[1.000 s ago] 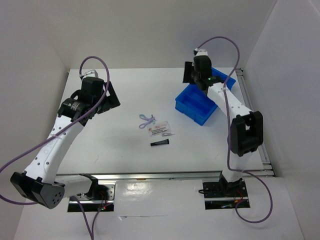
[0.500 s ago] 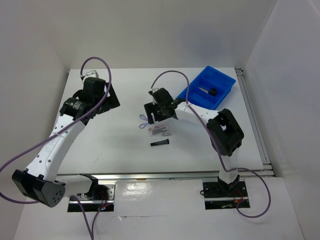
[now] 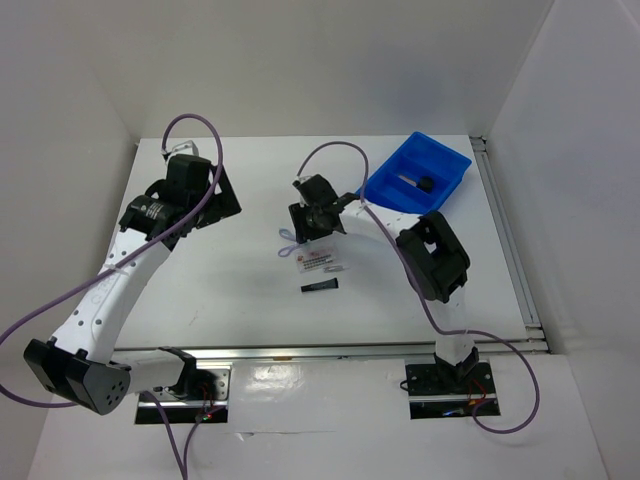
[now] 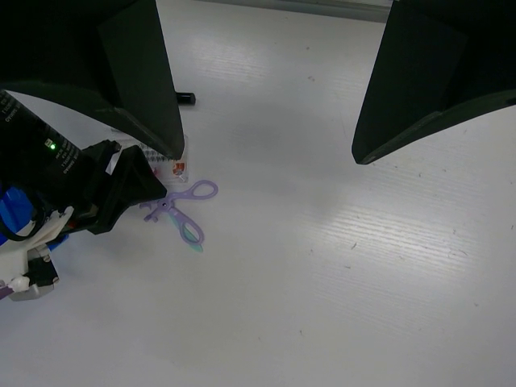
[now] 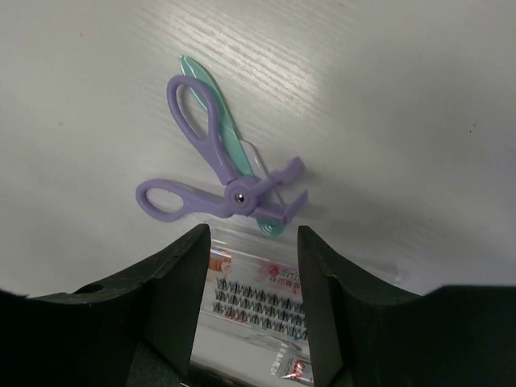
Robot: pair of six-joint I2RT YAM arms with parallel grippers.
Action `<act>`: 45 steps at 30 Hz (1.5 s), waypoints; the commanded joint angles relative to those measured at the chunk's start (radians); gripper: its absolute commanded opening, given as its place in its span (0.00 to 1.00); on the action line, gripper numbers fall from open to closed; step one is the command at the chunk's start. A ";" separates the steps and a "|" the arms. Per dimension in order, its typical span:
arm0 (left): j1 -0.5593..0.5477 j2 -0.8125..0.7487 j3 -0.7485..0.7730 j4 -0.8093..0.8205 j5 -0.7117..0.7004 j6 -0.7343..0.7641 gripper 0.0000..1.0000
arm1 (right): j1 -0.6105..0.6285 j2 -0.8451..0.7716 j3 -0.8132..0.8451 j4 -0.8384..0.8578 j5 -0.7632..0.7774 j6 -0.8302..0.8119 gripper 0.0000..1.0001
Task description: Organize the makeup
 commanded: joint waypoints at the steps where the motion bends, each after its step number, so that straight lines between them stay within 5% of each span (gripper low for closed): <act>1: 0.005 -0.017 0.003 0.019 0.008 0.008 1.00 | -0.007 0.040 0.067 0.016 0.026 0.011 0.53; 11: 0.005 -0.008 0.003 0.028 0.008 0.008 1.00 | -0.007 0.078 0.128 -0.005 0.065 0.030 0.36; 22: 0.005 -0.008 0.003 0.028 0.008 0.008 1.00 | -0.007 0.058 0.129 -0.006 0.061 0.039 0.00; 35: 0.005 -0.008 0.027 0.019 -0.002 0.008 1.00 | -0.073 -0.130 0.216 -0.027 0.078 -0.019 0.00; 45: 0.005 -0.017 0.031 0.028 -0.003 0.017 1.00 | -0.402 -0.331 0.041 -0.027 0.222 0.151 0.00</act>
